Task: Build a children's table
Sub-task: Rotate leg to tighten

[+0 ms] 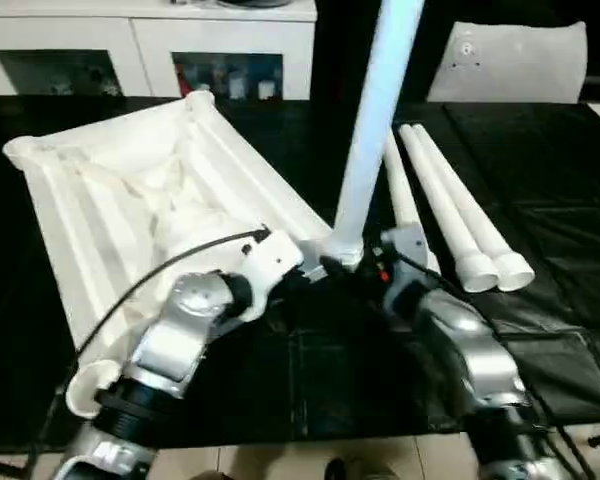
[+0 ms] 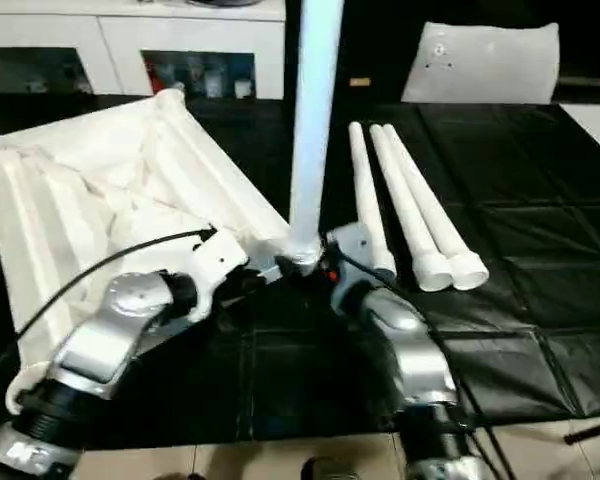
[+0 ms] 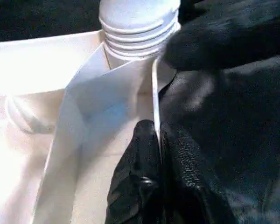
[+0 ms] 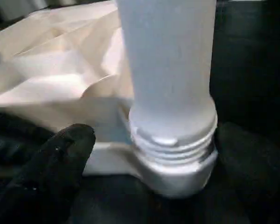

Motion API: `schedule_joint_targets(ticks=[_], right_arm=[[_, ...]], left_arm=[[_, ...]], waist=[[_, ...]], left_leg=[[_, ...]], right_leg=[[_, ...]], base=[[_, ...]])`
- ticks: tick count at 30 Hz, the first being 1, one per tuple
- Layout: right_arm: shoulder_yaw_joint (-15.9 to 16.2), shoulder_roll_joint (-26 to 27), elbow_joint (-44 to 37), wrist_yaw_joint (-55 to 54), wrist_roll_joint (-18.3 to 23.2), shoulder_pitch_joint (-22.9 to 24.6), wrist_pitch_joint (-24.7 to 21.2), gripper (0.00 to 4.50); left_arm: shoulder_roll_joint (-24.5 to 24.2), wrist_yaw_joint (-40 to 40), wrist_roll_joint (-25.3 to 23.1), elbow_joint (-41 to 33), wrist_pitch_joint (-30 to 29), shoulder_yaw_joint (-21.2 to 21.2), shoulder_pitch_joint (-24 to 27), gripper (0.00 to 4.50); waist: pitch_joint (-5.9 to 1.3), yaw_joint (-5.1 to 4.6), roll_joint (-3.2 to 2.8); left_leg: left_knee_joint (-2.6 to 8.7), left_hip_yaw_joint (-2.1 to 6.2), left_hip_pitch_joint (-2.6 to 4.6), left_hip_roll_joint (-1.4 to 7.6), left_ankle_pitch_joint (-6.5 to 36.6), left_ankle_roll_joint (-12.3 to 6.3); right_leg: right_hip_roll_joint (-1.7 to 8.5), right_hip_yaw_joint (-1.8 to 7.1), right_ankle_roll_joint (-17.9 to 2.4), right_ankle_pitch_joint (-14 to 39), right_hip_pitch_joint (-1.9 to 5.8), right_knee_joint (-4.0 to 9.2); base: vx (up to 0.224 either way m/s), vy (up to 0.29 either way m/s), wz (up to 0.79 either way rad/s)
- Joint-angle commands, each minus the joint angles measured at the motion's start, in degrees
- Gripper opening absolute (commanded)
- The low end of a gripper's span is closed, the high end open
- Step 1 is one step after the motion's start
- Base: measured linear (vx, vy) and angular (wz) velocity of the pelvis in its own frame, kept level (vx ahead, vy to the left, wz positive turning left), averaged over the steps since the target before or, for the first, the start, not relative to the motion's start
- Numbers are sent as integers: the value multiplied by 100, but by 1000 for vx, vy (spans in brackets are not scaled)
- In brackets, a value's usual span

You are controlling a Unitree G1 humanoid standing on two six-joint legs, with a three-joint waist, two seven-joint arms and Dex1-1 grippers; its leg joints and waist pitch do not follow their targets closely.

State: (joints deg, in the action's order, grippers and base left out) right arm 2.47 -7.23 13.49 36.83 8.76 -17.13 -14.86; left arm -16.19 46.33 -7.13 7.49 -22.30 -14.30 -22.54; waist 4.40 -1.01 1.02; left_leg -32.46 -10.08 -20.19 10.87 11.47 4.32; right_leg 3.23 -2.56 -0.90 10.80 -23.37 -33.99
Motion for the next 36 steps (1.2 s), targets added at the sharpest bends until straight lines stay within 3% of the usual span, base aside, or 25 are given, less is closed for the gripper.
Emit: schedule_joint_targets(ticks=[1, 6, 12, 15, 16, 19, 23, 27, 36], right_arm=[[223, -123, -250, 544, 165, 33, 95, 447], [333, -787, -383, 1577, 324, 91, 270, 447], [528, -1203, -223, 2353, 342, -43, 518, 447], [634, -1346, -82, 2746, 388, -189, 598, 447], [641, -1354, -72, 2768, 392, -199, 603, 422], [705, -1417, 14, 2961, 393, -280, 651, 395], [859, -1534, 72, 3343, 397, -356, 695, 372], [961, -1617, 163, 3521, 326, -401, 825, 334], [1101, -1731, 215, 3833, 346, -448, 870, 256]], left_arm=[[-119, 346, 118, 139, 264, -106, 28, 0], [-606, 1144, 327, 325, 884, -228, 31, 0], [-964, 2119, 644, 456, 1343, -396, -35, 0], [-1129, 2671, 804, 645, 1593, -509, -110, 0], [-1140, 2704, 812, 657, 1612, -517, -116, 0], [-1256, 3041, 855, 764, 1780, -591, -174, 0], [-1351, 3362, 860, 1071, 2050, -619, -339, 0], [-1373, 3454, 853, 1275, 2175, -642, -480, 0], [-1382, 3584, 808, 1673, 2445, -696, -697, 0]], waist=[[-256, 49, 16], [-283, 85, 5], [-307, 151, 6], [-304, 176, 15], [-305, 183, 9], [-314, 265, 7], [-316, 320, 22], [-316, 319, 45], [-327, 323, 34]], left_leg=[[338, 56, -57, 194, 986, -463], [314, 44, -44, 214, 720, -600], [285, 20, -12, 220, 448, -722], [287, 21, -1, 221, 495, -740], [286, 17, 4, 221, 521, -743], [283, 3, 37, 247, 431, -699], [283, 2, 27, 243, 437, -658], [277, 5, -2, 235, 517, -589], [264, 7, 3, 232, 558, -544]], right_leg=[[410, 273, -1118, 1439, 294, 459], [394, 267, -1316, 822, 300, 384], [399, 271, -1560, 280, 305, 301], [407, 264, -1625, 341, 303, 297], [409, 266, -1616, 387, 301, 303], [414, 282, -1644, 245, 292, 272], [411, 270, -1610, 301, 311, 259], [429, 269, -1552, 441, 328, 268], [415, 263, -1554, 511, 324, 267]], base=[[0, 0, 0], [0, 0, 0], [0, 0, 0], [0, 0, 0], [0, 0, 0], [0, 0, 0], [0, 0, 0], [0, 0, 0], [0, 0, 0]])
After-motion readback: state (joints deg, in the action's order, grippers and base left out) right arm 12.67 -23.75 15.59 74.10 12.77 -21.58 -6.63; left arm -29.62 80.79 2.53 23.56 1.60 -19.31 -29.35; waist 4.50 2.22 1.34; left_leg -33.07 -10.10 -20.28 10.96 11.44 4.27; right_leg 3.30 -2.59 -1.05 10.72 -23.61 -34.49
